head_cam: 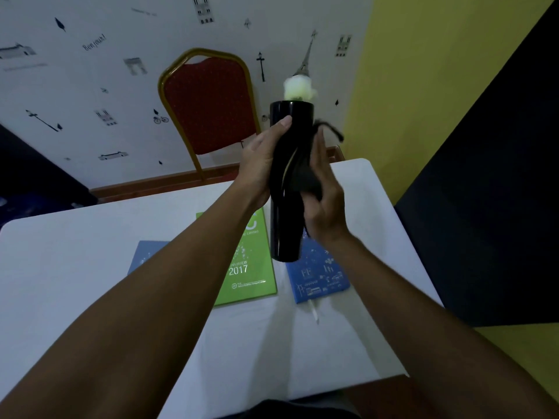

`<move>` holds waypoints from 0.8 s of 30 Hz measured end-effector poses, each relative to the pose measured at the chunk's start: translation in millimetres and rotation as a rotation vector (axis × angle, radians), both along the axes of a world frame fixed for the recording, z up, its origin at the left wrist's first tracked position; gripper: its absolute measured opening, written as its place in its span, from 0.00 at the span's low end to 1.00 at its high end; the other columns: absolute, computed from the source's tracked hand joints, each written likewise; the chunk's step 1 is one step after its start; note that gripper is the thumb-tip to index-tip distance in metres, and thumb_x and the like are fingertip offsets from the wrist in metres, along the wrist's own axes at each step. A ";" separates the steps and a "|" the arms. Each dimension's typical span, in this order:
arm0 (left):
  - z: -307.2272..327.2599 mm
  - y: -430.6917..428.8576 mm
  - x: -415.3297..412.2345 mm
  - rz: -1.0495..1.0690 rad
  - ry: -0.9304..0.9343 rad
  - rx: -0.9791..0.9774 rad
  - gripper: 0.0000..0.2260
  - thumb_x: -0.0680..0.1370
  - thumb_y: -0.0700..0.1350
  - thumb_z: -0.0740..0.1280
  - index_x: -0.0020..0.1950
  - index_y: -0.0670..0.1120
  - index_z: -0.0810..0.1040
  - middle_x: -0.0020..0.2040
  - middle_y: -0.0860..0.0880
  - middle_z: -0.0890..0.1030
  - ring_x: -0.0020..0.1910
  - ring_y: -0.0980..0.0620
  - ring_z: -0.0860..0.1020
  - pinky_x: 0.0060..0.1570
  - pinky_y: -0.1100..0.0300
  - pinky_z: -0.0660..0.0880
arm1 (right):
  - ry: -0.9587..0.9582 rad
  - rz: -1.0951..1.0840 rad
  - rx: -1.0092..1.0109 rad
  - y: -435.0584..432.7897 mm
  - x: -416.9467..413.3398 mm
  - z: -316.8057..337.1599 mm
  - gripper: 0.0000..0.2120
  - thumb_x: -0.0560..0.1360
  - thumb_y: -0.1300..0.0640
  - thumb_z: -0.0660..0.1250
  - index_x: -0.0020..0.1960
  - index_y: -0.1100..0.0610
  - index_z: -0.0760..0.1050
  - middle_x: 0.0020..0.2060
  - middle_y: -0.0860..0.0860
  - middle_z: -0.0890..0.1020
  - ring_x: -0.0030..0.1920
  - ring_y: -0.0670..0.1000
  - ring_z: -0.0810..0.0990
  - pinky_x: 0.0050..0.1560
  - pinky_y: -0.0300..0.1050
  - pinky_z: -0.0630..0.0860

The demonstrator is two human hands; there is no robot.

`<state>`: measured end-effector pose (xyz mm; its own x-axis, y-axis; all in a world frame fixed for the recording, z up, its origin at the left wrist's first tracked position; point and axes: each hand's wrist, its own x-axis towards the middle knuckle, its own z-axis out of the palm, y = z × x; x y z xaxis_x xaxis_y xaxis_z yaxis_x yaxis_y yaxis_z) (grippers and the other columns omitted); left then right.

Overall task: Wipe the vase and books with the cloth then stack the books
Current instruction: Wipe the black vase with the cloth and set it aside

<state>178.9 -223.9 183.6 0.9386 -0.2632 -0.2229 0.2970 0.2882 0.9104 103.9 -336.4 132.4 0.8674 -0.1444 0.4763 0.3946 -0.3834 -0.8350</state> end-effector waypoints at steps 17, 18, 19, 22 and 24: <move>9.5 16.3 27.5 0.101 -0.040 -0.002 0.31 0.73 0.56 0.76 0.68 0.38 0.76 0.62 0.33 0.81 0.54 0.39 0.82 0.59 0.40 0.79 | -0.042 0.186 -0.219 1.0 -58.8 -83.8 0.30 0.80 0.65 0.60 0.81 0.64 0.57 0.79 0.66 0.58 0.81 0.54 0.62 0.73 0.40 0.68; 7.4 16.5 26.1 0.079 -0.040 -0.012 0.31 0.74 0.57 0.74 0.69 0.38 0.76 0.62 0.33 0.81 0.55 0.40 0.82 0.61 0.40 0.78 | -0.052 0.164 -0.197 4.2 -53.8 -77.7 0.28 0.80 0.66 0.59 0.79 0.68 0.58 0.78 0.69 0.58 0.81 0.49 0.61 0.73 0.37 0.66; 4.9 15.7 24.9 0.049 -0.044 -0.017 0.30 0.75 0.58 0.72 0.69 0.38 0.76 0.61 0.33 0.81 0.55 0.40 0.81 0.62 0.41 0.77 | -0.063 0.134 -0.172 7.2 -45.9 -67.5 0.27 0.79 0.68 0.59 0.77 0.71 0.59 0.77 0.71 0.59 0.81 0.45 0.59 0.73 0.34 0.65; 1.2 6.4 15.5 -0.092 -0.052 0.004 0.28 0.80 0.59 0.65 0.70 0.39 0.75 0.64 0.33 0.79 0.60 0.40 0.80 0.67 0.45 0.74 | -0.068 0.023 -0.079 9.6 -9.5 -26.8 0.31 0.76 0.74 0.61 0.78 0.71 0.58 0.79 0.68 0.59 0.81 0.51 0.59 0.77 0.43 0.66; -0.4 1.0 9.8 -0.186 -0.048 0.014 0.25 0.84 0.59 0.57 0.72 0.43 0.75 0.67 0.39 0.80 0.66 0.44 0.79 0.71 0.48 0.72 | -0.053 -0.031 -0.047 4.7 18.8 -2.3 0.33 0.78 0.70 0.62 0.81 0.67 0.55 0.81 0.64 0.57 0.81 0.58 0.62 0.75 0.51 0.70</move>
